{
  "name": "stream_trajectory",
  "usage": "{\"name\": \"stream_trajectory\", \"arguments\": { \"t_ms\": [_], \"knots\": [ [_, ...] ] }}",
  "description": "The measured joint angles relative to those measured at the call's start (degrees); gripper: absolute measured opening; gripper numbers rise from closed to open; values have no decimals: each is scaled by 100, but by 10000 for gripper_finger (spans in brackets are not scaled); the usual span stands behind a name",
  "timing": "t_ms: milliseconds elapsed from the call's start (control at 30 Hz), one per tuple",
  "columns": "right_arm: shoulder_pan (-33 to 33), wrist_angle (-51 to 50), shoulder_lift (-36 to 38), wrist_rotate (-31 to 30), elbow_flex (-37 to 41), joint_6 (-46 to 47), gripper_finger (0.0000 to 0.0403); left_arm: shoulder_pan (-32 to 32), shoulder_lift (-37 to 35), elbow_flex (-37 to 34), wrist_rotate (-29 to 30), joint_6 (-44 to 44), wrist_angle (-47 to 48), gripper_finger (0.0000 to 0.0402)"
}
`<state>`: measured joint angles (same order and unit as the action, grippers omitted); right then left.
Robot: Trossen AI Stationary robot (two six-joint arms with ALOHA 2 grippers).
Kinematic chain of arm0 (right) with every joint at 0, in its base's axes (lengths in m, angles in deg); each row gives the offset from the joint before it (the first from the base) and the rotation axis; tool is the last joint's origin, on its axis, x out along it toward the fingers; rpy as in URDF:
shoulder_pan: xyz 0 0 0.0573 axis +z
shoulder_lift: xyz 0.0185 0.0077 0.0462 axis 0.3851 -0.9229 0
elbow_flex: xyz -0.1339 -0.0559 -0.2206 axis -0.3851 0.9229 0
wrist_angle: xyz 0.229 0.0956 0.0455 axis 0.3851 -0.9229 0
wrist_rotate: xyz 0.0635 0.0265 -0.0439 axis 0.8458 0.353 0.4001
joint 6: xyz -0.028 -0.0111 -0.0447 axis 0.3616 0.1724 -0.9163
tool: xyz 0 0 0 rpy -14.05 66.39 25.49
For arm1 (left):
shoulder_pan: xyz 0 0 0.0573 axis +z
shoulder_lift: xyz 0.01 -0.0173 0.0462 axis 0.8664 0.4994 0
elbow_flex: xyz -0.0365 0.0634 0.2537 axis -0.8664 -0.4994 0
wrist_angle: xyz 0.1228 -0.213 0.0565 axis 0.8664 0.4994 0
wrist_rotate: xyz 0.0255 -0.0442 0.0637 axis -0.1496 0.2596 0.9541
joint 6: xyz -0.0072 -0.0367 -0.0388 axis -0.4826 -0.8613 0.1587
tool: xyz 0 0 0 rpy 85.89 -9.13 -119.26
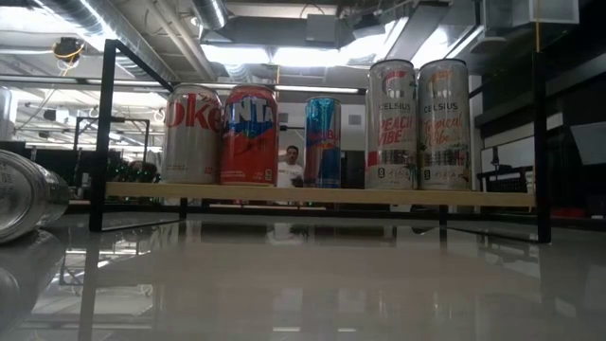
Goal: Place canned beverage on shelf
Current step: Put the silver-red soda can on the shelf aligned with the other silver-red soda can
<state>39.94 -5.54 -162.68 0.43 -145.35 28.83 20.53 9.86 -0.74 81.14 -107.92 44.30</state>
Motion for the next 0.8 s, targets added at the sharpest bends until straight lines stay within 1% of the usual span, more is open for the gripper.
{"name": "stream_trajectory", "arguments": {
  "t_ms": [533, 633, 800],
  "knots": [
    [0, -2, 0, -2, 0, -9, 345, 0, 0, 0, 0, 1, 0, 336],
    [0, -4, 0, -2, 0, -6, 331, 0, 0, 0, -1, 2, 0, 336],
    [0, -4, 0, -2, -4, -6, 291, 0, 0, 0, 0, 2, 0, 336]
  ]
}}
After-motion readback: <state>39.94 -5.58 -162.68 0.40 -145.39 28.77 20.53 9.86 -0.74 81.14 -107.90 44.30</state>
